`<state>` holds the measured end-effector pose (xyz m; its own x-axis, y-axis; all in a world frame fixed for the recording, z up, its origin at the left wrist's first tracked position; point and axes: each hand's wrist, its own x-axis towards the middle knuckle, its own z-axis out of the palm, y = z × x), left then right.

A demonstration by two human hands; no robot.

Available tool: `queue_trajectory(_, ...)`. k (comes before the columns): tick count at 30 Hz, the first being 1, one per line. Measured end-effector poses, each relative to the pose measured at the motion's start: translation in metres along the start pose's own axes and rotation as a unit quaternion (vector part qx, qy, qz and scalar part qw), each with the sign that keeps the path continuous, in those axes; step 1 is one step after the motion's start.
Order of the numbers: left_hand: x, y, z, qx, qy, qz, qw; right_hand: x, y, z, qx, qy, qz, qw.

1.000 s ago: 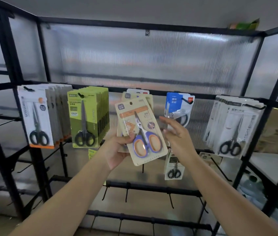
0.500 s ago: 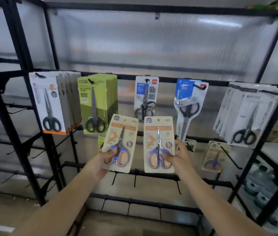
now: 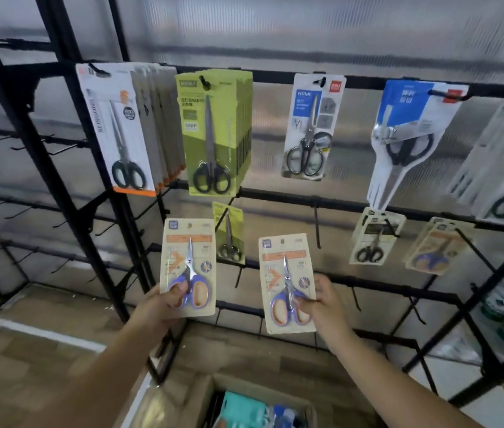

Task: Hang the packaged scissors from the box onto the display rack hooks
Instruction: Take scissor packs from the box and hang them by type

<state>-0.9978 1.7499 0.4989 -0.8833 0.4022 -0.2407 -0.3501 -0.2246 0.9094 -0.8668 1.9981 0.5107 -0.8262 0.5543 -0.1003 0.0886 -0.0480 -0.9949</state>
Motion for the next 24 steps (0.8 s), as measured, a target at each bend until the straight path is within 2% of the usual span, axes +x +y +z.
queue_trajectory(7,-0.002,0.002,-0.046,-0.01,0.012,-0.01,1.0,0.006,0.003,0.071,-0.009,-0.056,0.002,0.998)
queue_trajectory(12,0.003,0.004,-0.057,-0.011,0.004,-0.019,1.0,0.005,0.008,0.098,0.008,-0.044,-0.001,0.999)
queue_trajectory(18,0.017,0.003,-0.037,0.01,-0.054,-0.053,0.997,0.001,0.015,0.079,0.011,0.015,0.002,1.0)
queue_trajectory(24,0.032,-0.011,0.017,0.022,-0.137,-0.099,0.985,-0.012,0.017,0.019,0.033,0.074,-0.007,0.997)
